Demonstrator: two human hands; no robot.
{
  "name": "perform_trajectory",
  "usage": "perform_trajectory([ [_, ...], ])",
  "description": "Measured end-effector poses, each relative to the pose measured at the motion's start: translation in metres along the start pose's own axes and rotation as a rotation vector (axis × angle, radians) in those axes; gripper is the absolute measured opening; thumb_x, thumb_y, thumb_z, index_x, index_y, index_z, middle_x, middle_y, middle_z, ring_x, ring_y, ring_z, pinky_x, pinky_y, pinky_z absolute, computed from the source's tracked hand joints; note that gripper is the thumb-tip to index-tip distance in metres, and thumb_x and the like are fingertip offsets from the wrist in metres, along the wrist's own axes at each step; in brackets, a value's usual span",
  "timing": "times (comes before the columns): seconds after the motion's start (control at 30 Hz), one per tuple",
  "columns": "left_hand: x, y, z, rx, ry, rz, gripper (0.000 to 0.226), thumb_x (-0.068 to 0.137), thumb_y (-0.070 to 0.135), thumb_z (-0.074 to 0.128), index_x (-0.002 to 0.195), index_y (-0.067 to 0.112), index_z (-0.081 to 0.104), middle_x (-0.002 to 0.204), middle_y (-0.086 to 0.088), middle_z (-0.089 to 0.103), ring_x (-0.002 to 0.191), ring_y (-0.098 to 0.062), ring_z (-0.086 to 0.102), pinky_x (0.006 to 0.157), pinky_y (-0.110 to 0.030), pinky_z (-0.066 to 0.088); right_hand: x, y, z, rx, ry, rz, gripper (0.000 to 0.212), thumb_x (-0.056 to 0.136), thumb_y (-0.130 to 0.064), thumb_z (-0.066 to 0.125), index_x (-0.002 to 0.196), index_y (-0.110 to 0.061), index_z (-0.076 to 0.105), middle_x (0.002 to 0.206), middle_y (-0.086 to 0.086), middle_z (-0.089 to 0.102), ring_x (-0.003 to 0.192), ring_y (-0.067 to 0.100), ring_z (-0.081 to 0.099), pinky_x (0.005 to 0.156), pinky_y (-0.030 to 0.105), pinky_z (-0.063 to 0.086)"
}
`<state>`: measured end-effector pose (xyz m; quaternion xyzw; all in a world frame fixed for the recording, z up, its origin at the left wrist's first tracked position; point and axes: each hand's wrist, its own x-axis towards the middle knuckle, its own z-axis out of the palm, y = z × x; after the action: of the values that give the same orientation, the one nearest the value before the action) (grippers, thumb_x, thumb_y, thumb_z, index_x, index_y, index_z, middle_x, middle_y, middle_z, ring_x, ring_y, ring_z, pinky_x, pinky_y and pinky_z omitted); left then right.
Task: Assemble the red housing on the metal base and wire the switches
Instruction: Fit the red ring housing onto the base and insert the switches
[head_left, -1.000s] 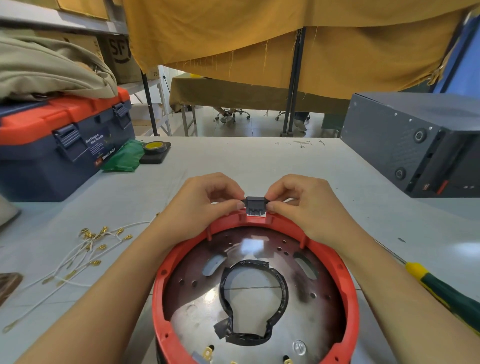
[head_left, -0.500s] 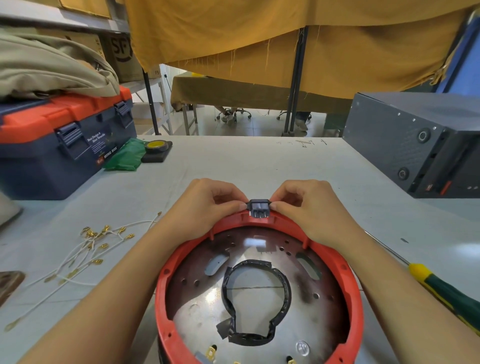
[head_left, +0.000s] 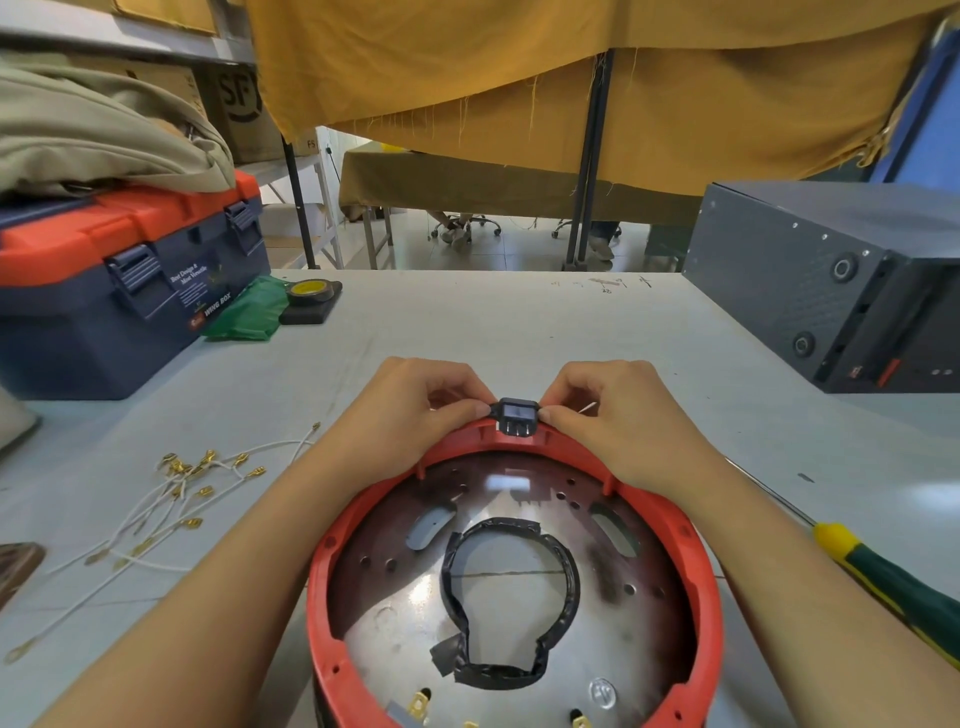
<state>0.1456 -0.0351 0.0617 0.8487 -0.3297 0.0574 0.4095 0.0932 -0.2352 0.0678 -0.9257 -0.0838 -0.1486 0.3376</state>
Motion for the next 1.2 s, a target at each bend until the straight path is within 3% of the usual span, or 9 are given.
perform_trajectory([
  [0.27, 0.000, -0.001, 0.001, 0.018, -0.005, -0.001, 0.010, 0.085, 0.013, 0.066, 0.083, 0.022, 0.073, 0.079, 0.006, 0.073, 0.077, -0.003, 0.066, 0.077, -0.021, 0.051, -0.001, -0.001, 0.000, -0.001, 0.001, -0.001, 0.009, 0.083, -0.014, 0.065, 0.077, -0.020, 0.068, 0.077, -0.007, 0.068, 0.076, 0.007, 0.062, 0.076, 0.026, 0.050],
  [0.5, 0.000, 0.000, 0.003, 0.048, 0.001, 0.016, 0.012, 0.086, 0.013, 0.066, 0.082, 0.022, 0.072, 0.076, 0.010, 0.072, 0.074, 0.001, 0.064, 0.072, -0.009, 0.046, -0.001, 0.000, -0.001, 0.008, 0.011, -0.009, 0.011, 0.084, -0.013, 0.065, 0.076, -0.021, 0.066, 0.075, -0.007, 0.067, 0.076, 0.006, 0.062, 0.074, 0.022, 0.049],
  [0.7, 0.001, 0.000, 0.002, 0.042, -0.017, -0.016, 0.011, 0.086, 0.016, 0.065, 0.083, 0.023, 0.073, 0.077, 0.008, 0.072, 0.074, -0.002, 0.065, 0.071, -0.012, 0.047, -0.001, 0.000, -0.002, 0.001, 0.005, -0.018, 0.011, 0.084, -0.013, 0.065, 0.076, -0.020, 0.066, 0.077, -0.006, 0.067, 0.077, 0.006, 0.063, 0.071, 0.015, 0.047],
  [0.87, 0.002, 0.001, 0.002, 0.098, -0.040, -0.008, 0.011, 0.086, 0.016, 0.064, 0.082, 0.023, 0.071, 0.078, 0.006, 0.071, 0.074, -0.004, 0.064, 0.072, -0.016, 0.047, -0.002, 0.000, 0.000, -0.052, -0.003, -0.038, 0.006, 0.085, -0.016, 0.066, 0.080, -0.017, 0.069, 0.076, -0.009, 0.066, 0.078, 0.008, 0.063, 0.075, 0.022, 0.049],
  [1.0, 0.001, 0.003, 0.003, 0.104, -0.023, 0.020, 0.012, 0.085, 0.011, 0.065, 0.083, 0.021, 0.071, 0.078, 0.009, 0.071, 0.074, 0.000, 0.063, 0.074, -0.016, 0.048, -0.001, 0.001, 0.000, -0.045, -0.018, -0.034, 0.007, 0.085, -0.016, 0.065, 0.080, -0.019, 0.068, 0.076, -0.011, 0.065, 0.077, 0.004, 0.062, 0.071, 0.015, 0.048],
  [1.2, -0.005, 0.009, 0.001, 0.127, -0.035, 0.129, 0.027, 0.087, 0.005, 0.059, 0.106, 0.021, 0.070, 0.093, 0.008, 0.072, 0.083, -0.003, 0.064, 0.080, -0.014, 0.047, -0.002, 0.002, 0.000, -0.053, -0.040, -0.041, 0.008, 0.087, -0.016, 0.063, 0.081, -0.020, 0.068, 0.078, -0.011, 0.065, 0.080, 0.005, 0.061, 0.073, 0.017, 0.048],
])
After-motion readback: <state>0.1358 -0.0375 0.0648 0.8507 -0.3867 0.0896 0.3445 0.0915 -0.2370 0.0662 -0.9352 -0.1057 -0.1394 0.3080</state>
